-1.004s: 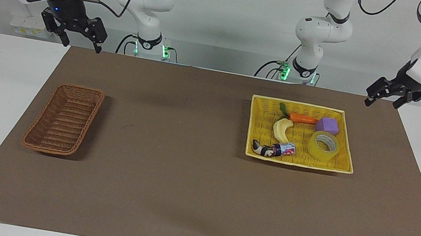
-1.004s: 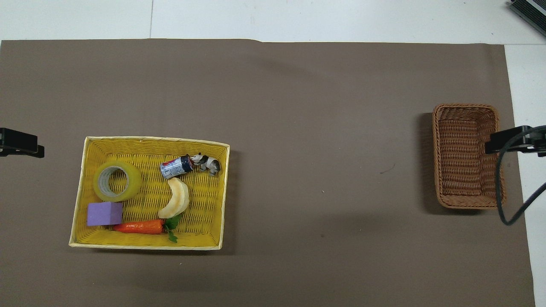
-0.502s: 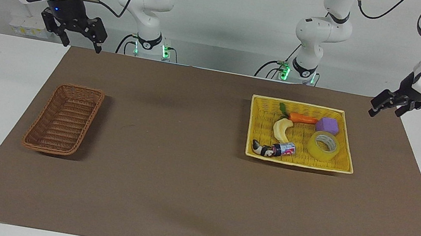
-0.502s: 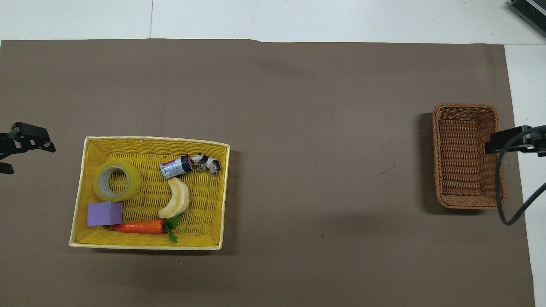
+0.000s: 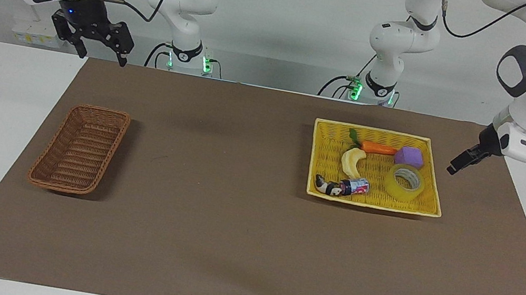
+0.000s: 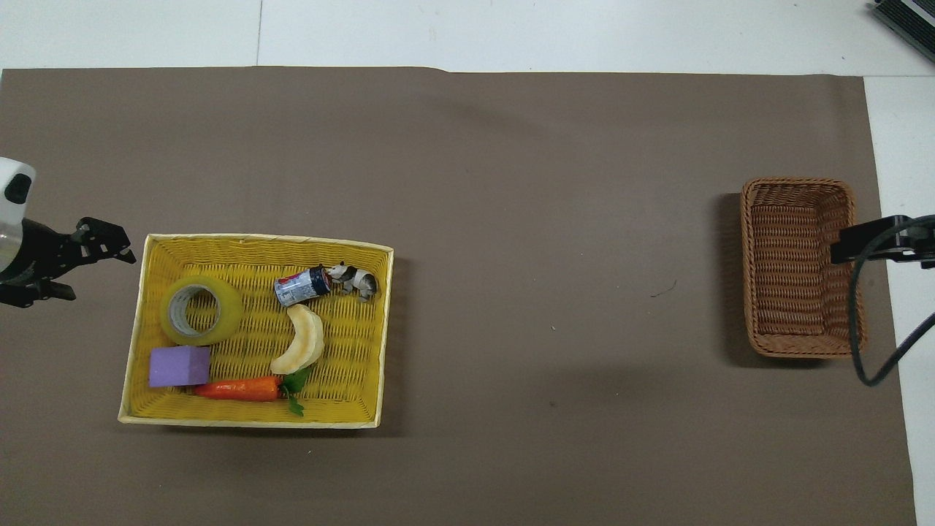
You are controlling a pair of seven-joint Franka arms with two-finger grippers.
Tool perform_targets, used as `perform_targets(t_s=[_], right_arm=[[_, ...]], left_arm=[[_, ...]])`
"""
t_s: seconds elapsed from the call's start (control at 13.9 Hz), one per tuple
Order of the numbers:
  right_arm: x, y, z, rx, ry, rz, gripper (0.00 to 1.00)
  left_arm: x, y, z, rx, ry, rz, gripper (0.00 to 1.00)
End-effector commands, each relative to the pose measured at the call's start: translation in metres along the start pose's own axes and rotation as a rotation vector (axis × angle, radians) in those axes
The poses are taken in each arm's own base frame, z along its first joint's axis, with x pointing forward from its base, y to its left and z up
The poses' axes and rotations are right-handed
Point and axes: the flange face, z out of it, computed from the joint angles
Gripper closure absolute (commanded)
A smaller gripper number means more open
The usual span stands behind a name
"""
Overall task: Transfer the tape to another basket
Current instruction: 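Reach the left gripper down to the clear tape roll in the yellow basket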
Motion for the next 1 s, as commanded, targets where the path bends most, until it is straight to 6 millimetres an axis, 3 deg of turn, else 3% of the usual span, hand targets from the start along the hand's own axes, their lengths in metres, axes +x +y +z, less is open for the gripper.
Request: perform_targets(t_s=[0.0,0.43,0.65,0.79,0.93], right_arm=[[-0.007,0.001,-0.002,0.025,-0.003,-0.01,0.0],[-0.007,0.001,-0.002,0.025,-0.003,-0.01,0.0],[-0.007,0.001,-0.002,0.025,-0.002,-0.009,0.0],[-0.007,0.001,-0.002,0.025,-0.003,-0.01,0.0],[-0.007,0.001,-0.002,0.025,-0.003,-0.01,0.0]], left_arm=[[0.004,-0.003,0.029,-0.008,-0.021,-0.027,0.0],[-0.019,0.0,0.052,0.001,-0.018,-0.153,0.0],[-0.033,0.002,0.084,-0.002,-0.001,-0.135,0.0],[-0.039,0.0,0.092,-0.004,0.008,-0.132,0.0],[-0.047,0.001,0.096,0.003,0.001,-0.122,0.07]])
